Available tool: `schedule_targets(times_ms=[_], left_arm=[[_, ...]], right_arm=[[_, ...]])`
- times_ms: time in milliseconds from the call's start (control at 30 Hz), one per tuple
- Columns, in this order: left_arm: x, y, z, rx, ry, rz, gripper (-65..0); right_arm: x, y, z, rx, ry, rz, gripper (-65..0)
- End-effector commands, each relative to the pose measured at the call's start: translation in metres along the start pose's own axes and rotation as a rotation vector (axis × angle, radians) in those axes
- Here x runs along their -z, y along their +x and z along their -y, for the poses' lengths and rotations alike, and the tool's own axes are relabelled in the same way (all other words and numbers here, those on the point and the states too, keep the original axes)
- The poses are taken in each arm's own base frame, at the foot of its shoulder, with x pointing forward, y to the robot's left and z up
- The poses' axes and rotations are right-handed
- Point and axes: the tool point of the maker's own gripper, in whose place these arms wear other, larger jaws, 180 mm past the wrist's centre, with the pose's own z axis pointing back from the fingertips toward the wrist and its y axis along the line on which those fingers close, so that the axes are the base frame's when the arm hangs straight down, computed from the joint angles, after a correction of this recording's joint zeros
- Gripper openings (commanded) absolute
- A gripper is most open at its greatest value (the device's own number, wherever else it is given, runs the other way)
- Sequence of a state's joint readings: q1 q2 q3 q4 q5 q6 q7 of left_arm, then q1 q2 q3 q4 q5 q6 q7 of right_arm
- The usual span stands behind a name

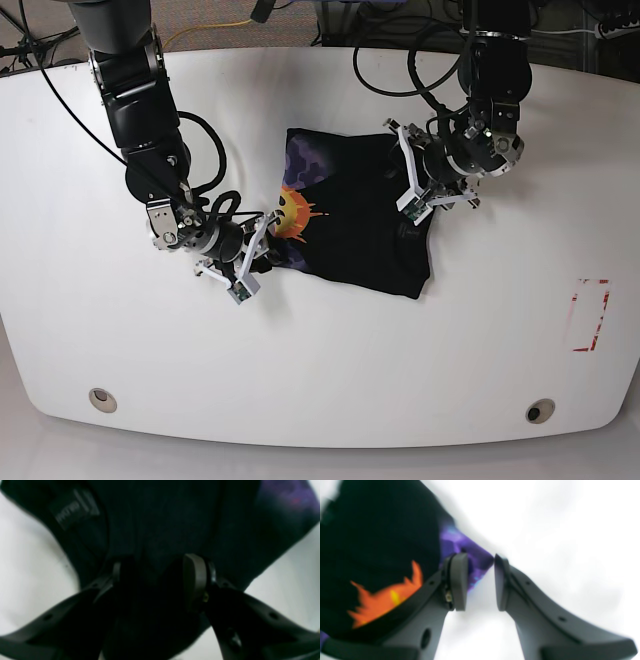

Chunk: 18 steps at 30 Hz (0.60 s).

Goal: Fold the T-shirt properly
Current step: 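Grasp the bundle's edges with both grippers and lift it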

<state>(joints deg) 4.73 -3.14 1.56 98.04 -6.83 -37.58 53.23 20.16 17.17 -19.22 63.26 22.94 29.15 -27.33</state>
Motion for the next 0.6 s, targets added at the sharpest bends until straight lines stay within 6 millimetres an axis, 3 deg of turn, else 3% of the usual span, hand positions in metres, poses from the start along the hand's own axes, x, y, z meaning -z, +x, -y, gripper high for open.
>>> schedule_targets(times_ms=[0,133,267,433,567], left_arm=[[-0.004,0.002,-0.017,0.030,0.025,0.003,-36.4],[0.001,-0.007,-0.040,0.030,0.041,-0.045,-36.4],[-0.003,-0.010,-0.066,0.047,0.076,-0.074,-36.4],[-0.010,0.012,-0.091,0.145,0.105,-0.069,-36.4],[-0.021,0.025,-0.103,0.177,0.144,-0.045,-36.4]], right_arm=[[-0.004,0.001,0.002,-0.020,-0.006,0.015,-48.5],[-0.004,-0.016,-0.009,-0.019,0.006,-0.004,-48.5],[-0.013,-0.041,-0.041,-0.033,0.047,-0.036,-48.5],[-0.024,-0.061,-0.082,-0.053,0.106,-0.095,-48.5],[-0.028,-0.062,-0.125,-0.030,0.139,-0.116,-48.5]])
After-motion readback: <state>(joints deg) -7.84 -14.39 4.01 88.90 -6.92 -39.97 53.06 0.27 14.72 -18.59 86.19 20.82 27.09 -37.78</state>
